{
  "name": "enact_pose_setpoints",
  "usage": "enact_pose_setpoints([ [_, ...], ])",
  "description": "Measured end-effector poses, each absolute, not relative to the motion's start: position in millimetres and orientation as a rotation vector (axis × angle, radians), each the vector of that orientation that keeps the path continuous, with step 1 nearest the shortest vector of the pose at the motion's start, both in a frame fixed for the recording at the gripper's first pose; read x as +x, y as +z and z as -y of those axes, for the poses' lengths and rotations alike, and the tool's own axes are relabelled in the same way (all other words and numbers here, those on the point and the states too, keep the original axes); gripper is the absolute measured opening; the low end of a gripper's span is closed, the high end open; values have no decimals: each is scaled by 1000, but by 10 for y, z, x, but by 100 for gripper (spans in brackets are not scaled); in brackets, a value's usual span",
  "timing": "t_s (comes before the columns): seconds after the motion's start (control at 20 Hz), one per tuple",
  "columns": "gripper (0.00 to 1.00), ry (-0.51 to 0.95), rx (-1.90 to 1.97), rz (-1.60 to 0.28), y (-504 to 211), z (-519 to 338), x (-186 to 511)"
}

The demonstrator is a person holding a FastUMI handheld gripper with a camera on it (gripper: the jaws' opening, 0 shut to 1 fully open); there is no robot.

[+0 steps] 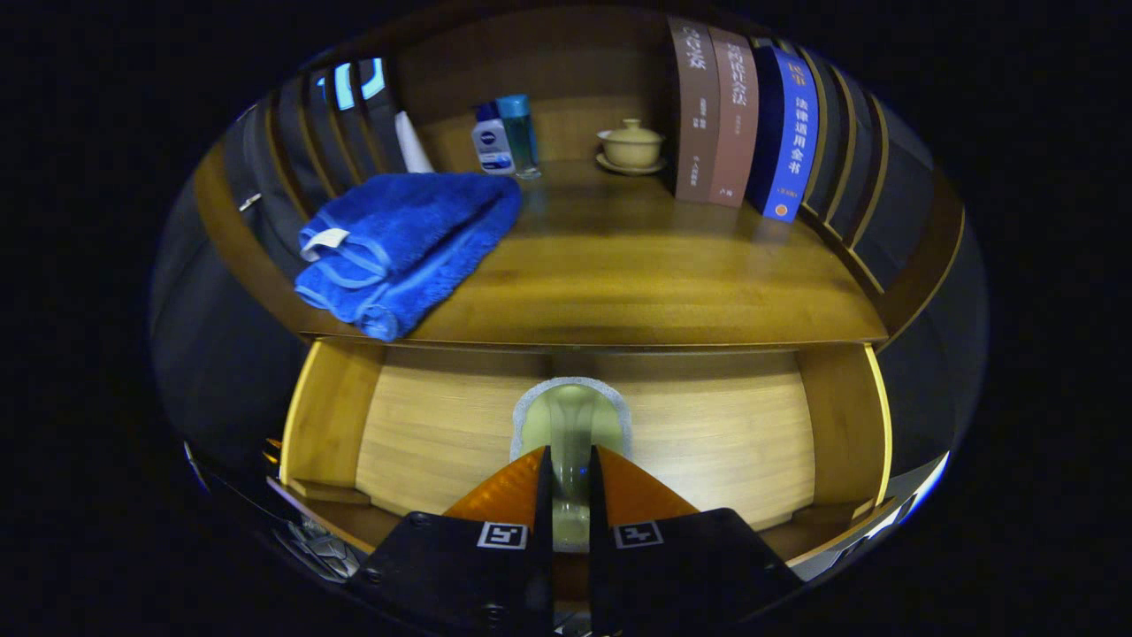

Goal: Pull open the drawer, take out the items inside it, and place them on the countertop above the cabinet.

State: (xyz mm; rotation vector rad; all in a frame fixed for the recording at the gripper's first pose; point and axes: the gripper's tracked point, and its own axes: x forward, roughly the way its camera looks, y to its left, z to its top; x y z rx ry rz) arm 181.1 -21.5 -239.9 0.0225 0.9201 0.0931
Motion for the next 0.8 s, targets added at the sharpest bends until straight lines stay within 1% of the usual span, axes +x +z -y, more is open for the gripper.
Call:
enact_pose_setpoints([
  [0.25, 20, 143, 53, -842, -1863, 39, 1703],
  [0.35, 20, 140, 51, -810, -1650, 28, 1750],
  [0.5, 20, 119, 40, -787, -1454, 45, 1930],
  [0.8, 20, 52, -5, -805, -1483, 154, 2516],
])
